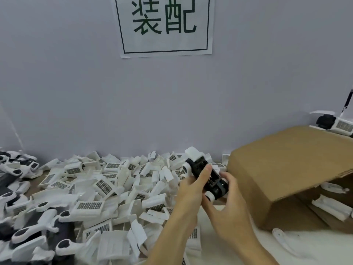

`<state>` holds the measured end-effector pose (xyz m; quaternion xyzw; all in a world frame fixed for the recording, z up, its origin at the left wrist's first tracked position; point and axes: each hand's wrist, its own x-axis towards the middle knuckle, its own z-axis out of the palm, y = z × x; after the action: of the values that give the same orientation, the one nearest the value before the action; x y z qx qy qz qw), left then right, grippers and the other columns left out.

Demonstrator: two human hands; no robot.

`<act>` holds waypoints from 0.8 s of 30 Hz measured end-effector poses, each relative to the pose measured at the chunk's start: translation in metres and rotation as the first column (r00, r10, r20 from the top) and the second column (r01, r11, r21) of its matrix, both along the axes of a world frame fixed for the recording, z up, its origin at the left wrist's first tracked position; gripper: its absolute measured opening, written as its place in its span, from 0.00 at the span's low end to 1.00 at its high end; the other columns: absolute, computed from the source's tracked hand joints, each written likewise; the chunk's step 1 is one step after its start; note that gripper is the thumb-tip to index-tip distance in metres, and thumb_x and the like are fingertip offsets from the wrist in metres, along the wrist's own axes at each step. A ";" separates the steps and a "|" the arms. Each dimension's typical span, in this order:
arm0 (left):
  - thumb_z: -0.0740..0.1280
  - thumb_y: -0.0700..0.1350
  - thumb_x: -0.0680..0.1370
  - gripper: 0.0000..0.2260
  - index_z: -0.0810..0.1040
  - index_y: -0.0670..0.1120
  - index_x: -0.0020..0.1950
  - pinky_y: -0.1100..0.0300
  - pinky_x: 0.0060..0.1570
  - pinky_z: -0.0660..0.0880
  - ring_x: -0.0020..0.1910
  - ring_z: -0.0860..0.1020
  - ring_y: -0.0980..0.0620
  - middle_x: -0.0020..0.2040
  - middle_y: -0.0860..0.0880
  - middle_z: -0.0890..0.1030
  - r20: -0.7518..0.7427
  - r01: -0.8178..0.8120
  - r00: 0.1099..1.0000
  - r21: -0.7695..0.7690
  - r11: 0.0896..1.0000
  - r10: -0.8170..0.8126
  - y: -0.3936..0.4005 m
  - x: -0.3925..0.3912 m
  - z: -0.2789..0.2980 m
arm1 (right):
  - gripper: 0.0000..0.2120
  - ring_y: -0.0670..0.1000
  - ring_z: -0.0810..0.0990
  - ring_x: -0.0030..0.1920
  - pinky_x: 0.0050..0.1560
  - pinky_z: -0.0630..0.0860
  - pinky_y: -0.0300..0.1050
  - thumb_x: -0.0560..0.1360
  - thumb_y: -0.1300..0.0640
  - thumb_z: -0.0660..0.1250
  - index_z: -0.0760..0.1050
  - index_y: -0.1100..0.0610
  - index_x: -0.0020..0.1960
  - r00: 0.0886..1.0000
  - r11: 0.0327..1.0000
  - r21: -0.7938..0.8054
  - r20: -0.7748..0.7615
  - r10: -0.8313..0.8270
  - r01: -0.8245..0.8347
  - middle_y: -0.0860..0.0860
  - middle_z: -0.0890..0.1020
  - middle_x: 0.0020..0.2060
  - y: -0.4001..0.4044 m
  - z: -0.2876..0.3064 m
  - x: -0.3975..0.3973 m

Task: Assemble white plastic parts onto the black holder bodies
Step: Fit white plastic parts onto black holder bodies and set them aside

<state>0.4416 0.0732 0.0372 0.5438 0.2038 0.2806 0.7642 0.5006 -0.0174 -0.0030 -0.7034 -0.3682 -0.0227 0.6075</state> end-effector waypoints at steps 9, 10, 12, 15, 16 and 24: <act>0.70 0.53 0.79 0.10 0.84 0.49 0.52 0.64 0.47 0.78 0.51 0.85 0.54 0.49 0.48 0.87 0.026 -0.054 0.998 0.064 0.996 0.053 0.001 -0.001 -0.005 | 0.27 0.41 0.80 0.56 0.58 0.79 0.46 0.69 0.48 0.78 0.73 0.44 0.65 0.999 0.993 -0.119 0.032 0.019 -0.015 0.39 0.82 0.54 0.004 -0.004 0.002; 0.70 0.53 0.79 0.09 0.84 0.49 0.52 0.63 0.50 0.78 0.51 0.85 0.54 0.49 0.48 0.87 0.027 -0.050 0.998 0.078 0.996 0.049 0.002 -0.001 -0.006 | 0.25 0.40 0.81 0.55 0.57 0.79 0.45 0.69 0.49 0.78 0.74 0.43 0.63 0.999 0.994 -0.106 0.037 0.017 -0.013 0.39 0.83 0.52 0.004 -0.003 0.002; 0.71 0.53 0.78 0.09 0.84 0.49 0.53 0.60 0.52 0.78 0.52 0.85 0.53 0.50 0.48 0.87 0.022 -0.051 0.999 0.106 0.993 0.049 0.003 0.000 -0.010 | 0.22 0.40 0.82 0.52 0.54 0.80 0.44 0.68 0.49 0.78 0.75 0.42 0.59 0.999 0.996 -0.091 0.036 0.012 -0.009 0.40 0.84 0.48 0.005 -0.003 0.003; 0.75 0.52 0.75 0.11 0.84 0.49 0.53 0.51 0.58 0.80 0.52 0.85 0.50 0.48 0.48 0.88 0.008 -0.085 0.996 0.170 0.982 0.085 0.004 0.001 -0.013 | 0.18 0.42 0.83 0.49 0.52 0.81 0.46 0.68 0.48 0.77 0.77 0.44 0.56 1.000 0.996 -0.089 0.013 0.018 -0.017 0.42 0.85 0.45 0.006 -0.004 0.005; 0.76 0.52 0.73 0.11 0.85 0.49 0.53 0.48 0.59 0.80 0.51 0.86 0.48 0.48 0.48 0.88 0.010 -0.101 0.995 0.190 0.977 0.101 0.004 0.001 -0.014 | 0.16 0.42 0.83 0.48 0.51 0.81 0.46 0.68 0.48 0.77 0.78 0.44 0.54 1.000 0.997 -0.081 0.010 0.018 -0.017 0.42 0.85 0.44 0.006 -0.005 0.005; 0.69 0.50 0.79 0.10 0.85 0.45 0.53 0.66 0.46 0.79 0.51 0.86 0.51 0.47 0.47 0.88 0.085 -0.096 0.993 0.215 0.972 0.079 0.002 0.002 -0.011 | 0.12 0.38 0.83 0.41 0.42 0.78 0.36 0.67 0.46 0.78 0.79 0.42 0.46 0.999 0.998 -0.032 0.015 -0.048 0.049 0.36 0.84 0.38 0.002 0.001 0.004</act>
<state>0.4436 0.0752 0.0259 0.6042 0.1665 0.3551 0.6936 0.5041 -0.0155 -0.0022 -0.7217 -0.3557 -0.0364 0.5927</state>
